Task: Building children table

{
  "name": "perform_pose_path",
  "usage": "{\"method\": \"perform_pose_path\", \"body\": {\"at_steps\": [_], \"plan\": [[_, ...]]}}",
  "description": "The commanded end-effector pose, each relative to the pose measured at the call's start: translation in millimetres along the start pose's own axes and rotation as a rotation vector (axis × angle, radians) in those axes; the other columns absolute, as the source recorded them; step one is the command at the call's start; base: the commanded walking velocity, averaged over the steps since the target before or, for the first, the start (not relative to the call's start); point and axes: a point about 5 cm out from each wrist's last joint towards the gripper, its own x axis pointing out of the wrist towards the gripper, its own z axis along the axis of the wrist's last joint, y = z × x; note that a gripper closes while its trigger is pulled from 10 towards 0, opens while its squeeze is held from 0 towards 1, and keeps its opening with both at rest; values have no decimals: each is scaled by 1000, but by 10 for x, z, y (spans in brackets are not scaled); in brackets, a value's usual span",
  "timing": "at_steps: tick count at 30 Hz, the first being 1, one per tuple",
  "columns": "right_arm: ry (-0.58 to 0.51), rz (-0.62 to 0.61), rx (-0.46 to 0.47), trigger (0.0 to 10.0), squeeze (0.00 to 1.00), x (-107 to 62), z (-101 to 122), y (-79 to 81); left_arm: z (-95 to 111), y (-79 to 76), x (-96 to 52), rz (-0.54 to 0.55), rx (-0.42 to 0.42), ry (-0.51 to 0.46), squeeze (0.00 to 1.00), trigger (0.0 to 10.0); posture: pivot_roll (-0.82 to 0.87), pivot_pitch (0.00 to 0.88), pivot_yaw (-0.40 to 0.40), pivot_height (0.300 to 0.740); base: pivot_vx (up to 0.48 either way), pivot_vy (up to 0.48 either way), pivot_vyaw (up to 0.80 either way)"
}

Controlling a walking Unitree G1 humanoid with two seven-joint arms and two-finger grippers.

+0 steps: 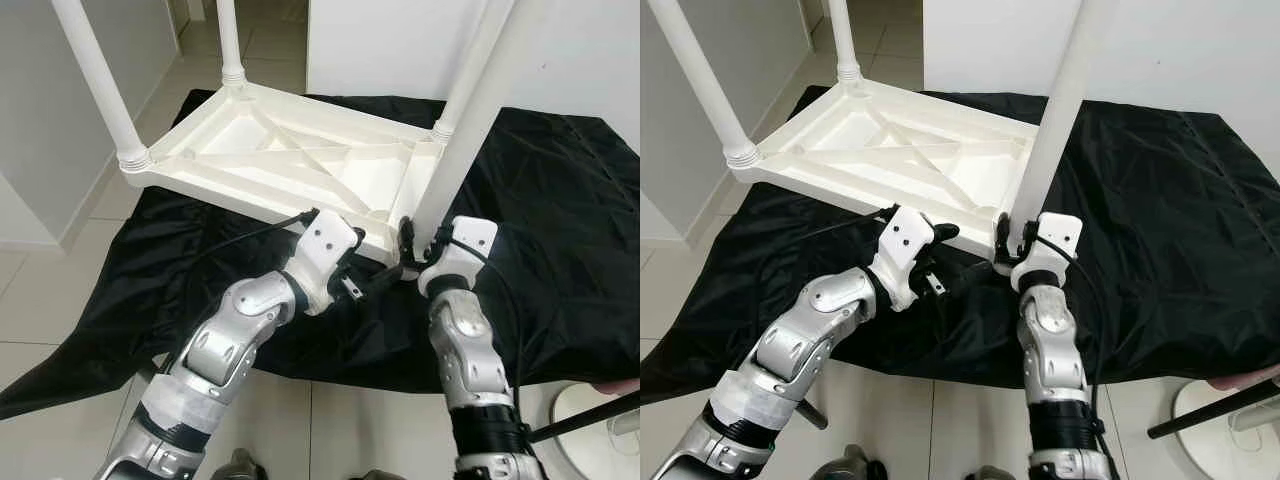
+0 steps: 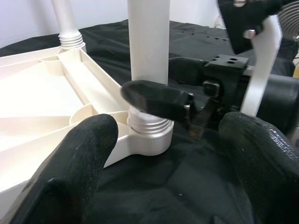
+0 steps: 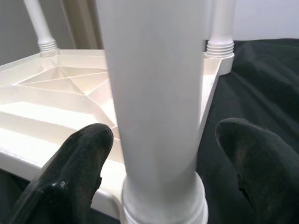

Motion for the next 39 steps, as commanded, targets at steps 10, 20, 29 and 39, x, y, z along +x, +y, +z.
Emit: {"method": "perform_pose_path", "body": {"at_steps": [10,20,29,39], "plan": [[35,345,-76,10000,0,150,58,-224,29,-53,-59,5,-4,-5,0,10000,42,7,-50,740,0,0,0],[109,551,-140,10000,0,258,74,-330,76,-75,-65,-52,41,1,0,10000,52,0,-54,740,0,0,0],[159,672,-206,4510,0,365,61,-359,67,-91,-40,-57,45,-1,0,10000,26,0,-59,740,0,0,0],[193,674,-161,0,0,339,33,-480,95,-52,-19,-62,41,-3,0,10000,9,0,-38,740,0,0,0]]}}
